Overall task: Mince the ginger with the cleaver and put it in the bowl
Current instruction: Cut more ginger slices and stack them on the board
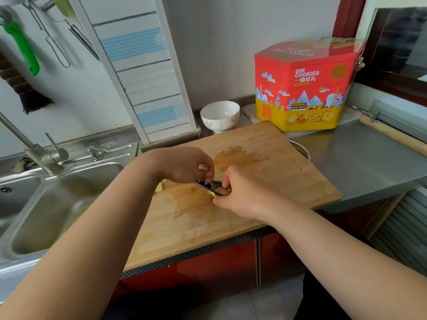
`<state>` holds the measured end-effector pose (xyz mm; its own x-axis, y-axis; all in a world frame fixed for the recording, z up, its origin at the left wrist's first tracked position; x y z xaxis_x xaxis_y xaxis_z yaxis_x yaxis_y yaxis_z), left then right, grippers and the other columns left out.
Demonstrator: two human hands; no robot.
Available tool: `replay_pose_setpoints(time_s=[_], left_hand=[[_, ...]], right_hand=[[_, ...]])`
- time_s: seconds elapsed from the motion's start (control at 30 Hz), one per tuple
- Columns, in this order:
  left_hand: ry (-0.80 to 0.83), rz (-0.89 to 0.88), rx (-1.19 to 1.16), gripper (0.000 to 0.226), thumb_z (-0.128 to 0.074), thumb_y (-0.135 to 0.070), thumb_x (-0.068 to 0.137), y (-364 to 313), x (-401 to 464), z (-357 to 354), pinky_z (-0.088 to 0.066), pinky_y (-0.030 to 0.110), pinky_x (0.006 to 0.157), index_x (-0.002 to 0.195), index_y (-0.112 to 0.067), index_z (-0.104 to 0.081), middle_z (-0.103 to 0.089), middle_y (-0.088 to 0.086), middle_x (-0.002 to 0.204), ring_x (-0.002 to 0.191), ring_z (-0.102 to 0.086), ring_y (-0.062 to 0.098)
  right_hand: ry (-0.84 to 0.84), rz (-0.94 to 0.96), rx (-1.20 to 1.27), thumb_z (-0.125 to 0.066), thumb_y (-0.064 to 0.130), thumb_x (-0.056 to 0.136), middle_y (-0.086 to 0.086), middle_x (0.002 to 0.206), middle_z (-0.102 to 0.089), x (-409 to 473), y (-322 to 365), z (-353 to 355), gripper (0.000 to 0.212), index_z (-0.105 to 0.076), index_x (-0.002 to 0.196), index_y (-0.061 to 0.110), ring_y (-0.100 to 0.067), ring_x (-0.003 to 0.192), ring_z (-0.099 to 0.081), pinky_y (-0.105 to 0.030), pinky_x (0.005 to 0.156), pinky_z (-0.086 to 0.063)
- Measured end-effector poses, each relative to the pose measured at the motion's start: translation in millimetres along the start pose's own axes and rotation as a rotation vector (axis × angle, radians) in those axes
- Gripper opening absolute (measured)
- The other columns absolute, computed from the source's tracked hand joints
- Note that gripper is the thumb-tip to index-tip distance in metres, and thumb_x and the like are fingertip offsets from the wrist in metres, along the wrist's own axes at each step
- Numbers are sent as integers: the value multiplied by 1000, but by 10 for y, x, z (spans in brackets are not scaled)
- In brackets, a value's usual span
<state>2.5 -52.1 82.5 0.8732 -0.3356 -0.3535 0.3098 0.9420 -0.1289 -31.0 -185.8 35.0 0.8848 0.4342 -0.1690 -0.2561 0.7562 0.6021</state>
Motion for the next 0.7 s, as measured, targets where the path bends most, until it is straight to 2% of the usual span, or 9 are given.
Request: replay_pose_setpoints(time_s=[0.17,0.3,0.47,0.6,0.7], left_hand=[[91,30,96,23,-42,-24,100,3,63,-97,-44,30,89,111,-22,-62,-58,-10,110,99,-54,11],[155,41,144,22,-40,-28,101,4,137,-193,-44,36,93,115,-25,-57,-51,-6,116,102,-53,16],[199,60,190,17,-36,-29,103,-13,227,-253,-39,31,84,110,-26,-51,-49,-2,116,93,-49,13],[226,82,228,17,-35,-31,103,2,302,-266,-42,36,92,111,-26,-50,-53,0,120,102,-52,19],[243,95,208,21,-36,-29,103,28,367,-285,-41,34,91,118,-26,-51,-53,-2,123,102,-50,16]], right_hand=[[6,6,2,-61,43,91,5,84,-52,-6,-20,-60,31,-41,103,23,-13,64,-49,-31,56,-38],[0,8,6,-61,42,92,9,83,-49,-23,-18,-89,29,-41,102,24,-10,63,-49,-29,53,-37],[-10,38,-11,-60,40,93,11,79,-45,-79,5,-104,30,-43,109,20,-6,59,-45,-26,49,-31],[-11,75,-25,-59,39,94,10,76,-45,-147,47,-107,31,-44,111,18,-6,58,-42,-26,48,-30],[-22,106,-30,-59,39,94,11,76,-44,-194,87,-113,34,-45,115,17,-4,57,-40,-25,48,-31]])
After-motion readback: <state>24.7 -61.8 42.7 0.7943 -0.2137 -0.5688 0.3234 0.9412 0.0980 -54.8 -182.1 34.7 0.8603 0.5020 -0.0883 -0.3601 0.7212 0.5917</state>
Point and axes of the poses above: each hand's wrist, its own x-axis towards the middle knuckle, its own z-axis out of the back of the hand, y = z × x, the point moved 4 cm from there along x, towards the middle knuckle
